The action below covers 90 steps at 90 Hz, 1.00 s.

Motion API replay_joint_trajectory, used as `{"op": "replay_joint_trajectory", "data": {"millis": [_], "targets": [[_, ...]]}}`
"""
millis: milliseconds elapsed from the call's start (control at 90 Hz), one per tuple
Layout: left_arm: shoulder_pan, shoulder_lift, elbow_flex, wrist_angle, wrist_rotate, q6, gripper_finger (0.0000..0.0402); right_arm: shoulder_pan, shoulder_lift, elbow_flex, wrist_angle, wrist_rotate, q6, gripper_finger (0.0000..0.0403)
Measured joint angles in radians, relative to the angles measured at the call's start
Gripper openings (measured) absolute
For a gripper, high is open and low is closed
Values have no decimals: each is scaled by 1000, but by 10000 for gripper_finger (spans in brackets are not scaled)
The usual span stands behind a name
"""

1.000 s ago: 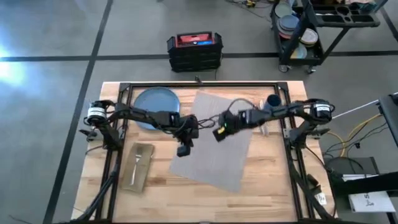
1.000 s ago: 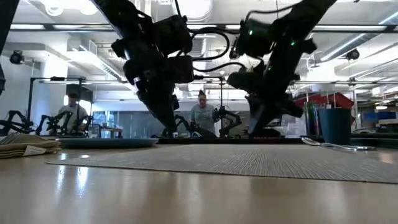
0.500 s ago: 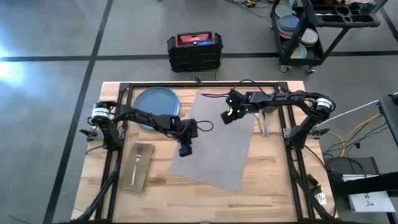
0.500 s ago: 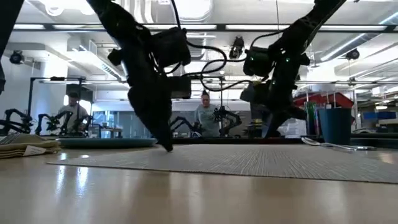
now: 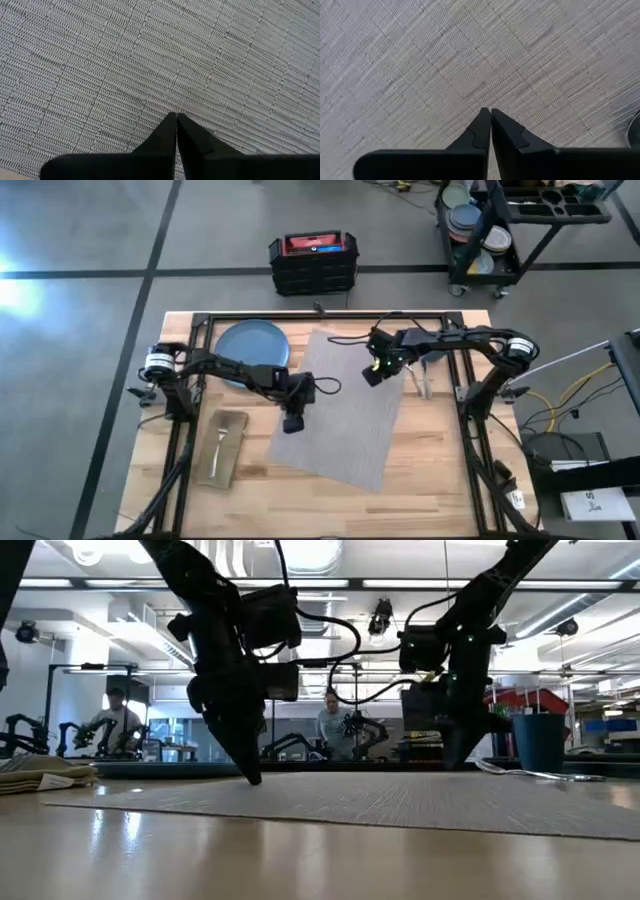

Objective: Set table place
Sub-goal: Adjust the gray table mat

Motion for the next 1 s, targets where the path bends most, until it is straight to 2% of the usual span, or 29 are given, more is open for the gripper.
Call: {"op": "replay_joint_trajectory", "data": {"millis": [378, 611, 822, 1000], "targets": [[6, -19, -2, -53, -55, 57, 0, 61, -5, -45, -3, -39, 49, 0], [30, -19, -2, -59, -99, 90, 0, 169, -5, -47, -21, -54, 110, 0], [66, -19, -2, -45, -113, 141, 0, 283, -3, -48, -34, -111, 183, 0], [117, -20, -2, -36, -140, 154, 0, 396, -18, -50, -37, -107, 271, 0]]}}
